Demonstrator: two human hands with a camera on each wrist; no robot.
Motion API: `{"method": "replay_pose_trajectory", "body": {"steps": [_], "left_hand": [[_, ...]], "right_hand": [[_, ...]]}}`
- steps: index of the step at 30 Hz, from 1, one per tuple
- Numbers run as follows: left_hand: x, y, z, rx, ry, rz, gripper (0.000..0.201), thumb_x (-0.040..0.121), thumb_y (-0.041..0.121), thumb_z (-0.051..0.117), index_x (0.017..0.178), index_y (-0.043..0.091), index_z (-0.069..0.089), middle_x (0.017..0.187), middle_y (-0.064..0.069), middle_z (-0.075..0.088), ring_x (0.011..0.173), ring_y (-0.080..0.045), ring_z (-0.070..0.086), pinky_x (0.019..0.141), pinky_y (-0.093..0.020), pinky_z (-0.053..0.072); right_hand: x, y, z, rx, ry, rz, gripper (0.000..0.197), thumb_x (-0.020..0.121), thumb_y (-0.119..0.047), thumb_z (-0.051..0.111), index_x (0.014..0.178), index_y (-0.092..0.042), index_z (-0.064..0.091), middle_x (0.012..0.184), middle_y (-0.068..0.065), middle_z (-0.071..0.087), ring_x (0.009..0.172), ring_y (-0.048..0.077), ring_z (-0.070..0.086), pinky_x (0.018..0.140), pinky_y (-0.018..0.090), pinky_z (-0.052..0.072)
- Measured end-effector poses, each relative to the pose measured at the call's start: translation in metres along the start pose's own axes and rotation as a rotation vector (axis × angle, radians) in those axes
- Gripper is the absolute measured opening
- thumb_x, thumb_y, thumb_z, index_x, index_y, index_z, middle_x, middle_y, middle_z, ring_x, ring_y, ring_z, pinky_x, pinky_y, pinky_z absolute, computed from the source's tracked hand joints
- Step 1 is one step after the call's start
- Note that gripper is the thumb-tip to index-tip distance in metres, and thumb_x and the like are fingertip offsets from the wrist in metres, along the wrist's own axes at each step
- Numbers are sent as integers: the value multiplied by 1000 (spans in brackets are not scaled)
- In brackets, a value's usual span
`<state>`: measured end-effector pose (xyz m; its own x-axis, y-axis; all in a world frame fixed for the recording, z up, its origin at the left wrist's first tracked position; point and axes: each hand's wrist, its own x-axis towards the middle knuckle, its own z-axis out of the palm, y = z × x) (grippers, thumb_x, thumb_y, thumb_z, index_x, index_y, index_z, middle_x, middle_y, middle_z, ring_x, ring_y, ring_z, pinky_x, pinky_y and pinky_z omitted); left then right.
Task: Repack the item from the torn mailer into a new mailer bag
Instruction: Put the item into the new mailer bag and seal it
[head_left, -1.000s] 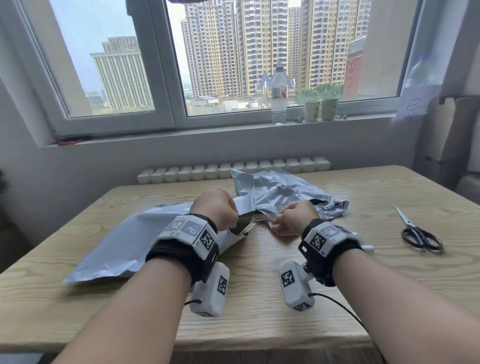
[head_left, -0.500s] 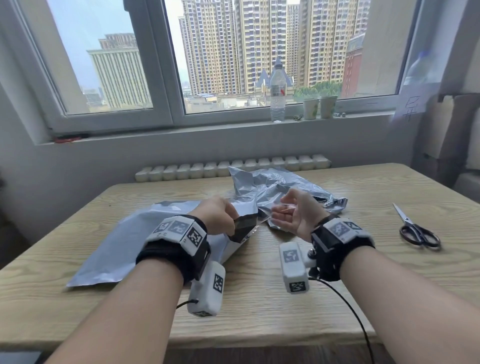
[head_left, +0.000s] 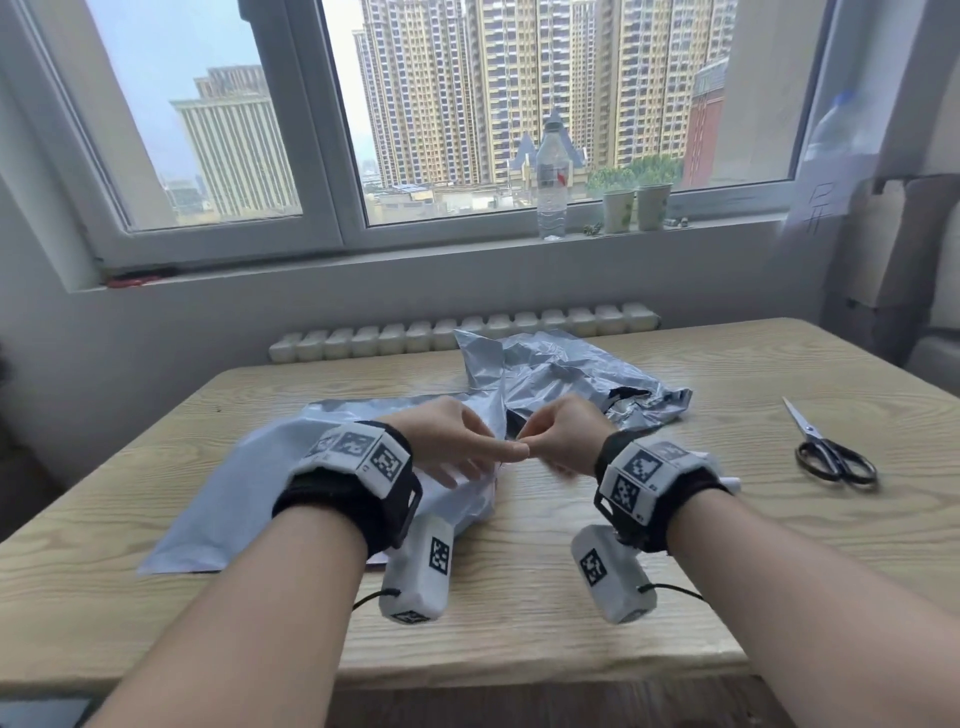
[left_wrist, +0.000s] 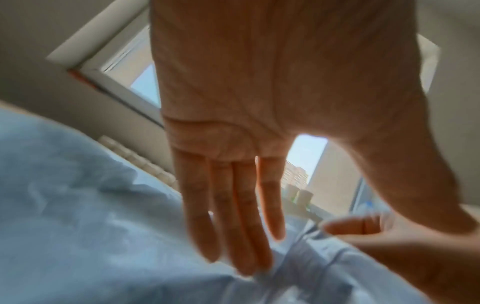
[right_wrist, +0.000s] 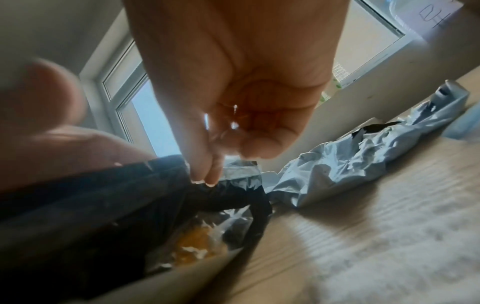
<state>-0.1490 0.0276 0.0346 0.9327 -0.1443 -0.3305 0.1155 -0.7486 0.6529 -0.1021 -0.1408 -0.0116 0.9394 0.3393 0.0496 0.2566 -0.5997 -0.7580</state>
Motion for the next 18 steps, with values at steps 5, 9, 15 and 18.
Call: {"method": "replay_pose_trajectory", "body": {"steps": [5, 9, 15, 18], "left_hand": [[20, 19, 12, 275, 270, -41, 29, 68, 29, 83, 82, 6, 73, 81, -7, 75, 79, -18, 74, 74, -35, 62], [29, 26, 15, 521, 442, -81, 37, 61, 28, 86, 88, 10, 69, 84, -6, 72, 83, -22, 69, 71, -32, 58], [28, 28, 16, 596, 447, -88, 35, 64, 25, 86, 87, 14, 62, 90, -5, 69, 85, -22, 64, 66, -29, 48], [20, 24, 11, 606, 367, -120, 33, 68, 24, 85, 91, 10, 65, 85, -5, 68, 79, -21, 64, 69, -29, 51]], "right_hand": [[3, -12, -4, 4, 6, -71, 7, 71, -18, 81, 76, -14, 77, 52, -9, 60, 49, 3, 50, 48, 19, 42], [6, -12, -4, 9, 12, -78, 3, 75, -19, 78, 74, -18, 76, 55, -12, 61, 53, 1, 53, 58, 22, 45], [14, -5, -6, -4, 70, -3, 15, 74, -25, 80, 63, -19, 71, 68, -4, 69, 68, 11, 64, 71, 29, 57], [17, 7, -15, 0, 140, 97, 12, 76, -24, 77, 68, -17, 73, 74, -1, 71, 74, 14, 68, 71, 32, 58]]}}
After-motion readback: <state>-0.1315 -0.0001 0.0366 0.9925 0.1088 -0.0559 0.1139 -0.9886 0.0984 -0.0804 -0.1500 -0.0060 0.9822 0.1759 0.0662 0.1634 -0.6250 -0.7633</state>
